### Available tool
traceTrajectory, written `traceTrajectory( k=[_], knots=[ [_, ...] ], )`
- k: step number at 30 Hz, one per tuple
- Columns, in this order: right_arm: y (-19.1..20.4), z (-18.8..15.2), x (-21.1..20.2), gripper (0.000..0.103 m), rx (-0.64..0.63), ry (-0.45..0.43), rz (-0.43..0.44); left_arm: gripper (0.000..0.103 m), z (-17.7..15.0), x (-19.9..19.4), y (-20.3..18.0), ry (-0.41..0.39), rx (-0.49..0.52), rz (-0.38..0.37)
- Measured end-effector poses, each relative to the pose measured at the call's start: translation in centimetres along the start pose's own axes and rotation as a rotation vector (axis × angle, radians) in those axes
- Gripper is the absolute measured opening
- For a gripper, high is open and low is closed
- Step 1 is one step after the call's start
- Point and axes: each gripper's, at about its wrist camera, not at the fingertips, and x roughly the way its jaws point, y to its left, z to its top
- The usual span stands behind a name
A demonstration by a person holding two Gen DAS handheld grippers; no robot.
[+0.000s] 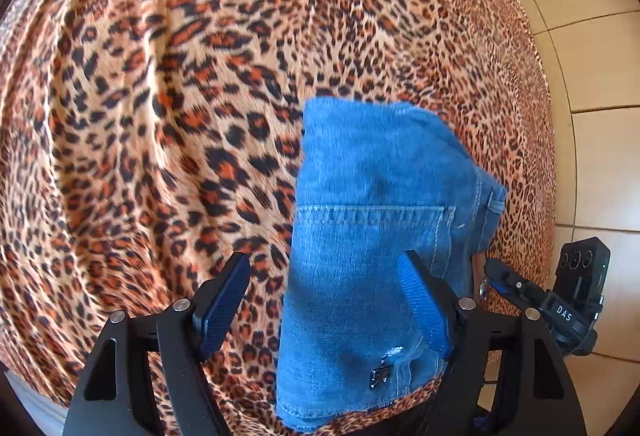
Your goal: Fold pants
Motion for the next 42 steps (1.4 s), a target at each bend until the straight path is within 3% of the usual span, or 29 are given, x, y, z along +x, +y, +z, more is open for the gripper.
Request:
traceTrajectory(
  k=[2,4,6,9,13,15,16,17,19,21,23,26,27,28,30,35,37,40,42],
  knots=[
    [0.4,-0.6,0.7,0.048,-0.016,-0.006,-0.029,0.068,0.1,1.6,0.1,0.054,-0.031,0.004],
    [1.6,-1.1,0.1,0.022,-0.06,-0.028,-0.025,0.046,0.0,1.3,0.2,0.071,-0.069,-0.057],
    [2.9,-1.9,-1.9,0.009,-0.098,-0.072,-0.009,0.038,-0.3,0.2,0.0,0.04,-0.038,-0.062],
    [2.0,-2.8,-2.9,0.01,-0.068,-0.074,-0.02,0.037,-0.8,0.7,0.2,0.023,0.013,0.01],
    [0.2,-3.9,-0.2,0.02,-0.039,-0.025,-0.098,0.038,-0.2,2.2,0.3,0.058,-0.047,0.019],
    [0.1,-4.5,-0.9,0.024,0.019,-0.05,-0.044,0.041,-0.6,1.4,0.0,0.052,-0.032,0.014],
    [-0.2,-5.1,-1.8,0.026,0.045,-0.068,-0.003,0.045,-1.0,0.6,0.0,0.033,-0.015,0.01],
    [-0.4,-5.5,-2.7,0.03,0.054,-0.074,0.036,0.057,-1.5,-0.2,0.2,0.02,0.003,0.013],
    [-0.4,-7.2,-3.8,0.054,0.051,-0.077,0.061,0.073,-3.4,-1.2,0.7,-0.006,0.012,0.003],
    [-0.9,-9.2,-4.3,0.059,0.056,-0.077,0.063,0.074,-5.6,-1.5,0.7,0.003,-0.002,-0.039],
    [-1.4,-10.8,-3.9,0.059,0.082,-0.073,0.076,0.074,-7.1,-0.7,1.1,0.036,-0.028,-0.089],
    [-2.0,-12.6,-2.1,0.059,0.127,-0.063,0.065,0.072,-8.4,1.6,0.9,0.098,-0.038,-0.085],
    [-1.9,-13.0,-1.5,0.05,0.132,-0.055,0.059,0.072,-8.6,2.5,0.7,0.119,-0.037,-0.078],
    [-1.5,-13.4,-1.2,0.03,0.121,-0.057,0.043,0.057,-8.7,3.2,0.3,0.137,-0.03,-0.074],
    [-0.8,-14.3,-1.8,0.029,0.109,-0.089,0.028,0.05,-8.6,3.3,-0.2,0.144,-0.014,-0.058],
    [0.4,-16.0,-5.2,0.017,0.184,-0.155,0.184,0.038,-8.8,0.3,-0.2,0.124,0.021,-0.104],
    [0.9,-17.3,-5.2,0.013,0.205,-0.144,0.229,0.034,-9.1,-0.2,0.5,0.125,0.027,-0.077],
    [0.8,-18.1,-3.9,0.013,0.221,-0.124,0.22,0.034,-9.1,0.5,1.4,0.143,0.047,-0.022],
    [-0.1,-18.2,-2.5,0.015,0.284,-0.09,0.234,0.033,-9.1,0.3,1.9,0.164,0.018,-0.073]
  ],
)
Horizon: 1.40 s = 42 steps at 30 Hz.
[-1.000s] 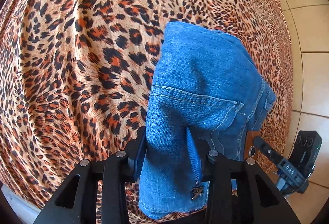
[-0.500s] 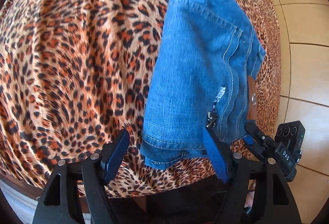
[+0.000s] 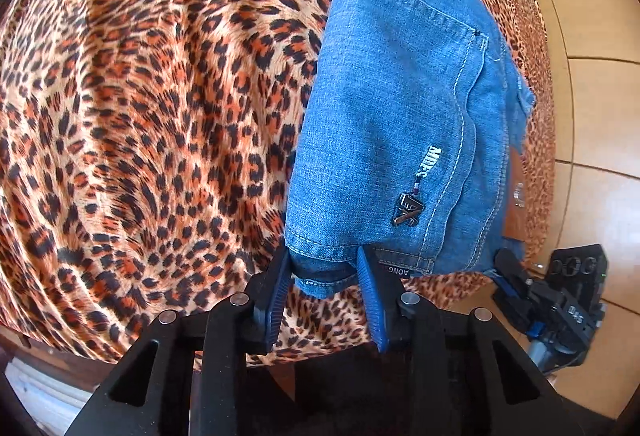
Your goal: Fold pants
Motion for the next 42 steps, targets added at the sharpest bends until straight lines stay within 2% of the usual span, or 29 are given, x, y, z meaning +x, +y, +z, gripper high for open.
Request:
traceTrajectory(
  k=[2,3,5,6,9,12,14,16,23,25,26,28,29,30,31,33,36,39,41,42],
  knots=[
    [0.1,0.1,0.2,0.018,-0.002,-0.021,0.0,0.035,-0.7,-1.5,-0.2,-0.028,0.034,-0.023],
    [0.6,0.2,0.0,0.018,-0.021,-0.037,-0.006,0.04,-1.1,-2.4,-0.4,-0.048,0.061,-0.034],
    [0.0,0.4,-1.2,0.024,-0.031,-0.043,-0.011,0.064,-3.2,-4.1,-0.8,-0.079,0.091,-0.068],
    [0.1,0.7,-1.2,0.03,-0.026,-0.048,-0.021,0.068,-3.8,-4.4,-1.4,-0.095,0.102,-0.081],
    [0.6,2.4,0.1,0.035,-0.001,-0.045,-0.042,0.069,-4.4,-4.0,-2.5,-0.1,0.093,-0.12],
    [0.6,2.8,0.2,0.041,0.027,-0.034,-0.03,0.068,-4.0,-1.7,-2.7,-0.079,0.01,-0.149],
    [0.9,3.4,0.8,0.041,0.027,-0.023,-0.03,0.064,-3.7,-0.5,-2.0,-0.036,-0.073,-0.2],
    [0.9,3.4,0.7,0.041,0.024,-0.01,-0.027,0.062,-3.0,0.2,-1.4,-0.026,-0.144,-0.252],
    [1.2,5.3,0.7,0.041,0.027,0.036,0.005,0.043,-1.8,0.6,1.0,-0.071,-0.272,-0.29],
    [0.8,5.8,0.8,0.041,0.042,0.047,0.015,0.038,-1.9,1.1,1.8,-0.074,-0.277,-0.263],
    [0.6,6.0,0.8,0.041,0.049,0.053,0.017,0.028,-2.0,1.5,2.3,-0.073,-0.282,-0.242],
    [0.1,6.7,1.2,0.041,0.061,0.059,0.011,0.023,-2.5,2.4,3.0,-0.066,-0.311,-0.227],
    [0.0,7.0,1.3,0.041,0.062,0.059,0.006,0.014,-2.5,2.4,3.4,-0.07,-0.326,-0.218],
    [0.0,7.3,1.4,0.041,0.054,0.063,0.002,0.012,-2.5,2.2,3.7,-0.073,-0.334,-0.205],
    [0.3,7.6,1.4,0.033,0.039,0.063,-0.014,0.008,-2.3,1.8,3.8,-0.073,-0.333,-0.194],
    [0.8,8.0,1.2,0.014,0.038,0.063,-0.013,0.006,-2.1,1.0,3.8,-0.089,-0.317,-0.162],
    [2.7,7.8,-0.2,0.012,0.042,0.065,0.107,0.005,-2.8,-2.4,2.8,-0.14,-0.257,-0.113],
    [3.8,7.0,-0.8,0.012,0.028,0.103,0.173,0.005,-3.7,-4.8,2.5,-0.193,-0.209,-0.042],
    [2.8,6.3,-0.2,0.012,0.036,0.127,0.15,0.006,-4.0,-4.6,3.1,-0.189,-0.196,0.0],
    [1.9,6.3,0.2,0.012,0.035,0.125,0.11,0.006,-3.9,-3.7,3.4,-0.16,-0.207,0.006]
  ],
)
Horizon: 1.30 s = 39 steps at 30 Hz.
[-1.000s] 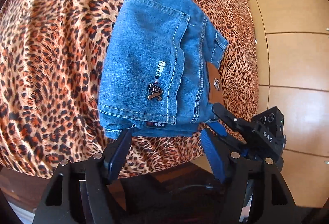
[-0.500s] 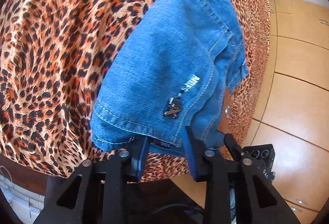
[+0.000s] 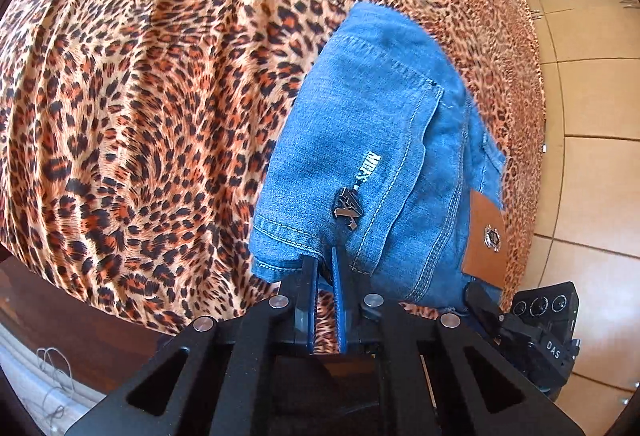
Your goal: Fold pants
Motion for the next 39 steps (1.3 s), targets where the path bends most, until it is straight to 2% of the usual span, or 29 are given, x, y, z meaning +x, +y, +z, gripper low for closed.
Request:
traceTrajectory(
  k=[3,5,12,15,16,18,21,24,27,28,29,30,31,33,35,39],
  knots=[
    [-4.9,0.9,1.0,0.012,0.12,-0.01,-0.094,0.008,0.3,3.9,1.1,0.081,-0.015,0.036],
    [-6.5,1.2,1.4,0.012,0.141,-0.009,-0.121,0.008,0.3,4.7,0.7,0.077,0.016,0.068],
    [-3.6,1.4,0.6,0.021,0.025,0.016,-0.148,0.012,0.5,2.6,1.1,0.099,0.055,0.015],
    [-3.4,1.1,1.1,0.021,0.001,-0.015,-0.203,0.012,1.3,3.5,2.4,0.123,0.013,-0.002],
    [-4.1,1.0,1.5,0.018,0.011,-0.018,-0.224,0.012,1.4,3.7,2.7,0.128,0.007,-0.004],
    [-4.9,1.0,1.9,0.016,0.049,-0.026,-0.211,0.012,1.5,3.3,2.9,0.138,0.009,-0.01],
    [-4.4,1.1,1.3,0.023,0.056,0.01,-0.179,0.012,1.4,2.7,2.4,0.18,0.058,-0.009],
    [-2.7,0.9,-0.9,0.03,0.004,0.028,-0.216,0.015,1.0,0.6,2.1,0.193,0.148,-0.007],
    [0.7,1.9,-4.7,0.031,-0.131,-0.092,-0.258,0.025,1.4,-2.5,1.9,0.138,0.221,-0.014],
    [1.9,2.7,-5.5,0.034,-0.163,-0.133,-0.245,0.034,2.4,-3.3,1.4,0.102,0.232,-0.014],
    [2.9,3.8,-5.8,0.039,-0.184,-0.159,-0.23,0.041,3.5,-4.2,0.5,0.061,0.236,-0.011],
    [3.8,5.1,-5.9,0.053,-0.201,-0.187,-0.232,0.045,5.0,-4.7,-0.5,0.021,0.234,-0.008],
    [4.6,6.4,-5.6,0.06,-0.221,-0.205,-0.237,0.052,6.2,-5.0,-1.8,-0.006,0.241,-0.014],
    [5.8,8.7,-4.2,0.06,-0.248,-0.221,-0.256,0.057,9.2,-4.8,-4.7,-0.049,0.26,-0.006],
    [6.3,10.8,-2.3,0.06,-0.259,-0.222,-0.297,0.068,11.6,-3.5,-7.3,-0.05,0.283,0.005],
    [6.1,13.2,0.9,0.06,-0.26,-0.202,-0.367,0.069,14.6,0.4,-9.8,-0.023,0.288,0.067]
  ],
)
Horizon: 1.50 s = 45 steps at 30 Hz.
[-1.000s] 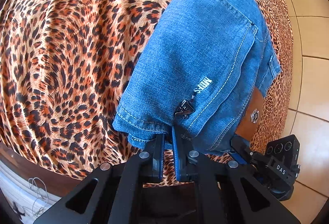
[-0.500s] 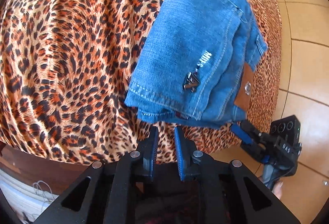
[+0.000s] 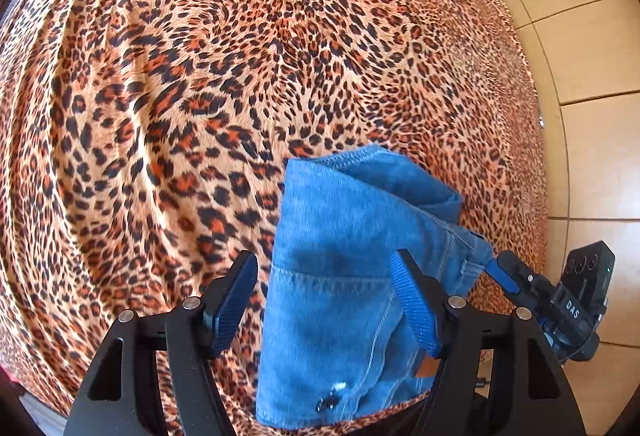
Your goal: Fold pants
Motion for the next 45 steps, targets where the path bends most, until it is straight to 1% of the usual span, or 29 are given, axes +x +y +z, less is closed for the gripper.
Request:
traceTrajectory(
  k=[3,4,7,8,9,10,11,12,13,14,16,18,19,20,23,25,27,29,31,32,33,34,36,38,39,40,42,44,45],
  knots=[
    [-0.1,0.3,1.4,0.06,0.002,0.009,-0.011,0.069,1.1,1.4,0.4,0.015,-0.012,-0.009],
    [-0.9,-0.1,1.2,0.06,0.007,0.01,-0.011,0.069,1.3,1.7,0.8,0.031,-0.016,-0.022],
    [-2.4,-0.3,1.6,0.06,0.047,0.027,0.033,0.075,2.1,5.0,1.4,0.085,-0.065,-0.101],
    [-2.6,-0.3,1.9,0.06,0.054,0.033,0.051,0.073,2.2,6.1,2.1,0.095,-0.096,-0.13],
    [-2.5,-0.3,2.0,0.054,0.036,0.031,0.048,0.07,2.2,6.3,2.4,0.101,-0.123,-0.159],
    [-2.1,-0.4,2.1,0.035,0.0,0.031,0.044,0.06,2.3,6.5,2.6,0.106,-0.143,-0.185],
    [-1.4,-0.5,2.2,0.025,-0.039,0.04,0.02,0.054,2.3,6.5,2.9,0.098,-0.162,-0.172],
    [-0.6,-0.4,2.3,0.004,-0.066,0.042,0.014,0.051,2.3,6.7,2.9,0.092,-0.172,-0.163],
    [0.2,-0.3,2.2,0.004,-0.078,0.036,0.021,0.041,2.2,6.7,3.1,0.083,-0.175,-0.154],
    [1.2,-0.1,1.9,0.004,-0.089,0.024,0.03,0.036,1.8,6.1,3.3,0.067,-0.178,-0.154],
    [3.0,0.4,1.3,0.004,-0.107,0.005,0.093,0.035,1.0,4.2,4.0,0.016,-0.192,-0.158],
    [3.9,0.7,1.2,0.004,-0.126,-0.009,0.097,0.033,0.9,3.5,4.5,-0.024,-0.201,-0.104],
    [3.7,0.8,1.6,0.004,-0.124,-0.005,0.083,0.03,1.1,3.4,4.4,-0.036,-0.182,-0.058],
    [3.4,1.1,2.5,0.004,-0.123,-0.006,0.039,0.029,1.2,3.5,4.3,-0.04,-0.162,-0.016],
    [0.7,1.0,4.7,0.005,-0.084,0.031,-0.051,0.03,1.9,4.2,3.2,-0.032,-0.124,0.025],
    [-0.3,0.8,5.2,0.012,-0.059,0.06,-0.076,0.03,2.0,3.8,2.4,-0.023,-0.093,0.05],
    [-0.9,0.7,3.9,0.018,0.0,0.038,-0.044,0.03,1.4,2.3,2.2,-0.041,-0.077,0.04],
    [-0.6,0.5,1.6,0.019,0.009,-0.018,0.002,0.031,0.5,0.3,2.4,-0.078,-0.079,0.005],
    [0.9,0.2,0.0,0.019,-0.05,-0.047,0.07,0.036,-0.4,-1.7,2.0,-0.112,-0.091,-0.07],
    [2.1,0.0,-0.1,0.019,-0.092,-0.054,0.086,0.04,-0.5,-2.0,1.4,-0.113,-0.092,-0.117],
    [3.2,-0.3,0.3,0.021,-0.132,-0.046,0.098,0.041,-0.5,-2.1,0.7,-0.111,-0.091,-0.154],
    [4.3,-0.5,1.0,0.021,-0.169,-0.029,0.113,0.042,-0.8,-2.9,0.5,-0.108,-0.086,-0.17],
    [5.8,-1.0,2.7,0.021,-0.227,-0.014,0.066,0.042,-0.6,-1.4,-0.3,-0.081,-0.065,-0.138],
    [5.7,-1.1,4.4,0.02,-0.246,0.005,0.005,0.039,0.0,2.2,-0.7,-0.037,-0.05,-0.069],
    [5.2,-1.1,5.3,0.013,-0.264,0.011,-0.058,0.036,0.4,4.0,-0.6,-0.028,-0.041,-0.031],
    [4.5,-1.2,6.2,0.005,-0.276,0.032,-0.082,0.035,0.5,4.8,-0.5,-0.025,-0.036,-0.018],
    [2.9,-1.0,6.7,0.004,-0.226,0.04,-0.036,0.035,0.8,4.9,-0.4,-0.018,-0.045,-0.031],
    [2.7,-0.8,6.2,0.004,-0.179,0.05,-0.017,0.029,0.8,4.3,-0.4,0.001,-0.053,-0.039],
    [3.0,-0.9,5.5,0.008,-0.168,0.052,-0.001,0.03,0.6,3.6,-0.3,0.002,-0.052,-0.053]
  ],
)
